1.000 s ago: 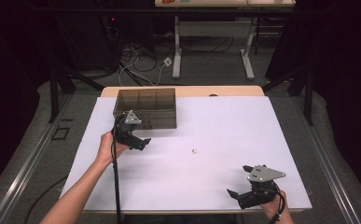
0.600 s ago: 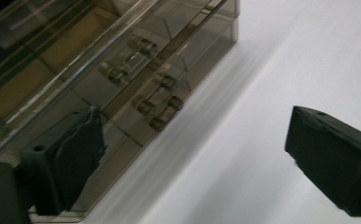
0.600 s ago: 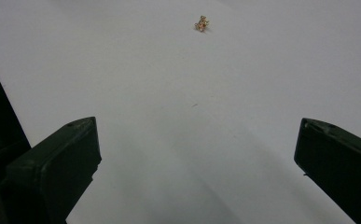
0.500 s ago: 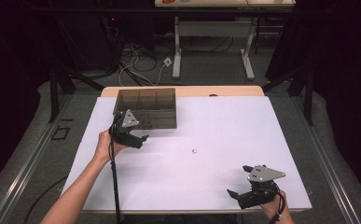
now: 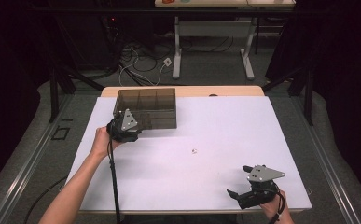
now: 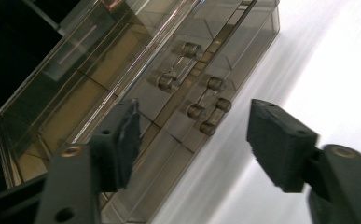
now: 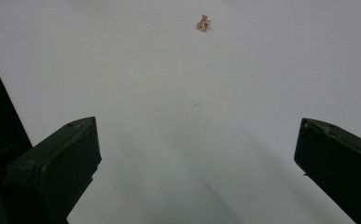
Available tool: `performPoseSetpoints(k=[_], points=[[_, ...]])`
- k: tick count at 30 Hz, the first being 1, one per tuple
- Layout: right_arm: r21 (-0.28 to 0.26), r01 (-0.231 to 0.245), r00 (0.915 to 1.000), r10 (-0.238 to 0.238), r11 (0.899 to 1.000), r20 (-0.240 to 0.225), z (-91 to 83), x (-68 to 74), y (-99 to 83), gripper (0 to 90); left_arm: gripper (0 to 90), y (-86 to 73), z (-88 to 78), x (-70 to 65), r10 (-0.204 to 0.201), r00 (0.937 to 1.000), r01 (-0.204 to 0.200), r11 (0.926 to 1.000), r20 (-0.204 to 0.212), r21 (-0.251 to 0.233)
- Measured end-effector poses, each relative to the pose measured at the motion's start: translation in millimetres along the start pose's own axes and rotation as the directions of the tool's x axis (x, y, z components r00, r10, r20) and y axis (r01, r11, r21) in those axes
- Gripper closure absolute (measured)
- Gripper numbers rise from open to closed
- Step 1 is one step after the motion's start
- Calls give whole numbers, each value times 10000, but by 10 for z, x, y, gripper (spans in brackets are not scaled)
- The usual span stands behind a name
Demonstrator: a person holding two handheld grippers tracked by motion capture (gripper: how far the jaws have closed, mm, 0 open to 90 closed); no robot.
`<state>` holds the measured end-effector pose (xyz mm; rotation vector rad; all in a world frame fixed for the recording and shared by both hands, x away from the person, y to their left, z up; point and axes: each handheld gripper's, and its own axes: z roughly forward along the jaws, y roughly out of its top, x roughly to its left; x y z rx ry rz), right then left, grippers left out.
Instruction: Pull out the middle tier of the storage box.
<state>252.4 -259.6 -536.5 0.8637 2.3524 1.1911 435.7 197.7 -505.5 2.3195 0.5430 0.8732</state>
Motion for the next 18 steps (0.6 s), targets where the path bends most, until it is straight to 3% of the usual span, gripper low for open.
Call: performPoseSetpoints(k=[4, 8, 11, 18], points=[[23, 6, 10000, -6, 10000, 34, -5, -3, 0, 0, 477, -16, 43, 16, 347, 9992, -345, 9994, -189, 98], [10, -46, 10000, 46, 10000, 0, 0, 5, -1, 0, 536, -15, 78, 16, 643, 9979, -642, 9979, -115, 59], [13, -10, 10000, 10, 10000, 24, -10, -1, 2, 0, 572, -17, 103, 16, 882, 9961, -882, 9960, -8, 130], [7, -11, 10000, 11, 10000, 2, -10, -1, 2, 0, 639, -15, 147, 20, 1387, 9901, -1386, 9903, -208, 60]])
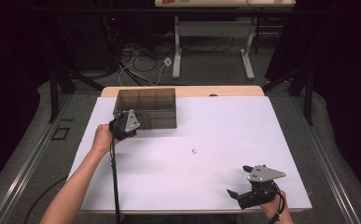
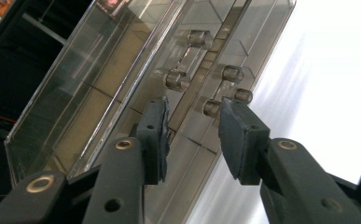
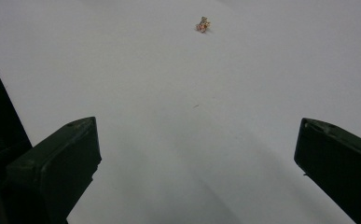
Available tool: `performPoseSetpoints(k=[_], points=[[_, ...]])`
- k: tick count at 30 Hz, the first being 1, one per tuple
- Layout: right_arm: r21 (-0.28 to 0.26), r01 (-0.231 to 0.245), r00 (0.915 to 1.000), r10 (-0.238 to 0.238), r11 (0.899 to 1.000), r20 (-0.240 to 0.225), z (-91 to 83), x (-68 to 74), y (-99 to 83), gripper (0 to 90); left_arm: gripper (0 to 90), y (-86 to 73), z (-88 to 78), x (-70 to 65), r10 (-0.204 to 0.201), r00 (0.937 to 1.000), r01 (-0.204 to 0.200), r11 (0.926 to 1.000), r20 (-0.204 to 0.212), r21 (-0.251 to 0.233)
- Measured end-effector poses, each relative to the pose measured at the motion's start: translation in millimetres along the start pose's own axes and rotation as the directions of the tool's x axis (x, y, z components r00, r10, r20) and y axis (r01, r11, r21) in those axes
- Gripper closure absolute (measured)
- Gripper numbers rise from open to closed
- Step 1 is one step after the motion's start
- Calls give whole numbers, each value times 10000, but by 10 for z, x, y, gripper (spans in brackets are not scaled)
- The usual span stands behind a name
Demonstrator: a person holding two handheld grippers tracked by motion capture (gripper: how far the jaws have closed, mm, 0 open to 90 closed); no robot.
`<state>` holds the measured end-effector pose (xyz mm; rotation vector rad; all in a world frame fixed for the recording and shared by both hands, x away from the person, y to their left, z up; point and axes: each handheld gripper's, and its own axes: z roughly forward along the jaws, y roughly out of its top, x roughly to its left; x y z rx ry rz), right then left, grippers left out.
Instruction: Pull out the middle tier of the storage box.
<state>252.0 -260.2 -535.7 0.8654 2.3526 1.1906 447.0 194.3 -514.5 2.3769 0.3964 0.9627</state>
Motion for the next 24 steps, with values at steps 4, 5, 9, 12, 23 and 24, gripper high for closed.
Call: performPoseSetpoints(k=[4, 5, 9, 12, 23, 24], points=[[-75, -62, 10000, 62, 10000, 33, 1, 2, -2, 0, 657, -4, 26, -1, 223, 9998, -223, 9997, -16, 68], [-67, -62, 10000, 62, 10000, 31, 1, 1, -3, 0, 659, -7, 39, 1, 251, 9997, -251, 9997, -30, 18], [6, 3, 10000, -3, 10000, -13, -1, -1, 0, 0, 673, -12, 61, -3, 325, 9995, -325, 9995, 49, 12], [-68, -33, 10000, 33, 10000, 15, 4, -2, -2, 0, 678, -14, 79, -5, 304, 9995, -304, 9995, 102, -18], [-112, -93, 10000, 93, 9999, -16, 0, -7, -1, 0, 725, -31, 92, -10, 239, 9997, -238, 9997, 30, -67], [-73, -55, 10000, 55, 10000, -45, -5, -4, 0, 0, 724, -30, 91, -17, 358, 9993, -358, 9993, -54, -94]])
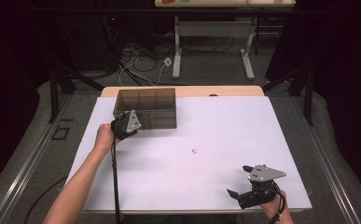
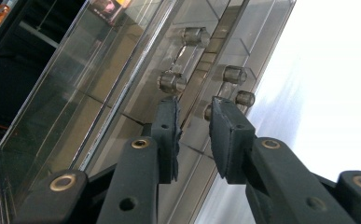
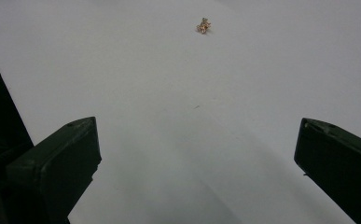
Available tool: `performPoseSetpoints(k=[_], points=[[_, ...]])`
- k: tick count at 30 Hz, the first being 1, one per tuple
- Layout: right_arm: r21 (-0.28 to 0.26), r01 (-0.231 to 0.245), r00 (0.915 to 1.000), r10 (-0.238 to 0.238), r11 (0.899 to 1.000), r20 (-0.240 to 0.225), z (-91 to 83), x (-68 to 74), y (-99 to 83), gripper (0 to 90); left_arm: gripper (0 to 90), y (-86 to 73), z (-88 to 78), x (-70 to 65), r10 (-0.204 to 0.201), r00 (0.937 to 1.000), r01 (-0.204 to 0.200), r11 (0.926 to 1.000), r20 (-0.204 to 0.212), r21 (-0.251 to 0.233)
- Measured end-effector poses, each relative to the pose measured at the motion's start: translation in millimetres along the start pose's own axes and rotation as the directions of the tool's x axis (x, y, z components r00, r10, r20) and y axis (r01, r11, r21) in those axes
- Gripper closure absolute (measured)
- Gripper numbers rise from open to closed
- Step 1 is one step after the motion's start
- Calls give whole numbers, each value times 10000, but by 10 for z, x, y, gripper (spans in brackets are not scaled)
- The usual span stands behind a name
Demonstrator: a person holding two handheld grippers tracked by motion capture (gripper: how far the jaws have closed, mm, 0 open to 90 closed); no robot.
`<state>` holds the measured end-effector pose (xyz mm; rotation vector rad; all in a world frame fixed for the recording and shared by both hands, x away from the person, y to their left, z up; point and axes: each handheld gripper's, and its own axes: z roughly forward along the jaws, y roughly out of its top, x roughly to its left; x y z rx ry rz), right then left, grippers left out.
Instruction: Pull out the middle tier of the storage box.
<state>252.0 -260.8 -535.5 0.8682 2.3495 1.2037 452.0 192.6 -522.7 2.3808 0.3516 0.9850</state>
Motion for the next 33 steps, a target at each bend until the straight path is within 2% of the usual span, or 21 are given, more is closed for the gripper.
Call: performPoseSetpoints(k=[3, 6, 8, 11, 14, 23, 33], points=[[-130, -17, 10000, 17, 9999, 15, 3, -1, 1, 0, 701, -13, 0, -42, 492, 9985, -497, 9986, -258, -194], [-61, -74, 10000, 74, 10000, 31, 13, -5, -1, 0, 690, -41, 9, -62, 697, 9968, -712, 9967, -389, -383], [8, -33, 10000, 33, 10000, -1, 3, 1, 0, 0, 695, -51, 13, -75, 1097, 9925, -1118, 9930, -534, -377], [-59, -62, 10000, 62, 10000, 6, 3, 0, 1, 0, 697, -73, 16, -85, 1319, 9890, -1352, 9897, -672, -475], [-15, -87, 10000, 87, 10000, -44, 12, -5, -3, 0, 698, -93, 22, -84, 1371, 9882, -1407, 9887, -681, -514], [-5, -28, 10000, 28, 10000, -7, 15, -4, -2, 0, 693, -122, 19, -61, 1197, 9916, -1221, 9913, -482, -496], [34, -109, 9999, 110, 9999, -32, 15, -6, -2, 0, 663, -109, 13, -12, 1092, 9940, -1087, 9932, 79, -425]])
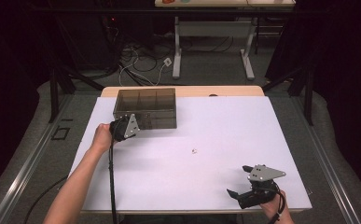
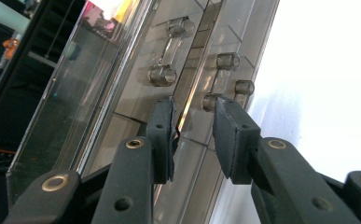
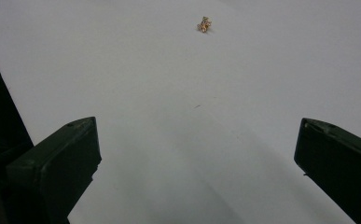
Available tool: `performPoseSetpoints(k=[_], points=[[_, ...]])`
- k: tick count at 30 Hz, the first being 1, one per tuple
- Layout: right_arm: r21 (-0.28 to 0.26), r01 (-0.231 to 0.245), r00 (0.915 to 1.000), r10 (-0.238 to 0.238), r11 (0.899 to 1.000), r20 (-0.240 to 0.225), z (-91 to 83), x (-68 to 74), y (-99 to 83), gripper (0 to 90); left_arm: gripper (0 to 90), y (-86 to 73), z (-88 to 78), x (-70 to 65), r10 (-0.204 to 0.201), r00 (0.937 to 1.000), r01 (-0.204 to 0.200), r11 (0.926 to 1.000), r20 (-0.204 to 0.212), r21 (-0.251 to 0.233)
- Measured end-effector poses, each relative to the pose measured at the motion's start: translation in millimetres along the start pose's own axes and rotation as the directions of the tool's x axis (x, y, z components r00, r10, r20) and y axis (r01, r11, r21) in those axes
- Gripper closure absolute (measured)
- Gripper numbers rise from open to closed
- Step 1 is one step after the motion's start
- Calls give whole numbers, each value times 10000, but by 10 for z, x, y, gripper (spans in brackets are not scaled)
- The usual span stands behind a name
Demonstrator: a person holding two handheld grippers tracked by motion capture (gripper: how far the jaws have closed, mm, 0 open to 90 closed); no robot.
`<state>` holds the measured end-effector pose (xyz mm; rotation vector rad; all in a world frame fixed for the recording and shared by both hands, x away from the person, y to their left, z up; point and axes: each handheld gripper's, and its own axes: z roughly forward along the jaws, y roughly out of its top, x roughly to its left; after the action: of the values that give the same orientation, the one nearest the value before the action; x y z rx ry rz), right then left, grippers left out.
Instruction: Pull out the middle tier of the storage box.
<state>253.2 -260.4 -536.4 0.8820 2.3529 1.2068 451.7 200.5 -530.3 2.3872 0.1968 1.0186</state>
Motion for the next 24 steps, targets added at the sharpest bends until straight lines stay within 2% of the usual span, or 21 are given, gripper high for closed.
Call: performPoseSetpoints(k=[3, 6, 10, 13, 16, 22, 24], points=[[18, 83, 10000, -83, 10000, -23, 0, 1, -1, 0, 657, 19, 2, 11, 215, 9997, -216, 9997, 101, 75], [-47, 34, 10000, -34, 10000, -5, 1, 1, -2, 0, 658, 22, -13, 8, 298, 9995, -298, 9995, 31, -47], [21, 69, 10000, -69, 10000, -15, 0, -1, -2, 0, 679, 12, -20, 7, 614, 9980, -615, 9981, -137, -99], [-54, 58, 10000, -58, 10000, -12, -2, 6, 1, 0, 697, -1, -12, -22, 810, 9961, -818, 9964, -339, -221], [18, 89, 9999, -89, 10000, -46, 1, 0, -1, 0, 718, -8, -17, -23, 1265, 9908, -1275, 9917, -486, -172], [28, 74, 9999, -74, 10000, -80, 5, -1, -2, 0, 753, -18, 27, -24, 1540, 9865, -1554, 9876, -560, -217], [40, 96, 9999, -96, 9999, -73, 6, 0, -3, 0, 757, -25, 33, -25, 1511, 9870, -1529, 9877, -552, -311]])
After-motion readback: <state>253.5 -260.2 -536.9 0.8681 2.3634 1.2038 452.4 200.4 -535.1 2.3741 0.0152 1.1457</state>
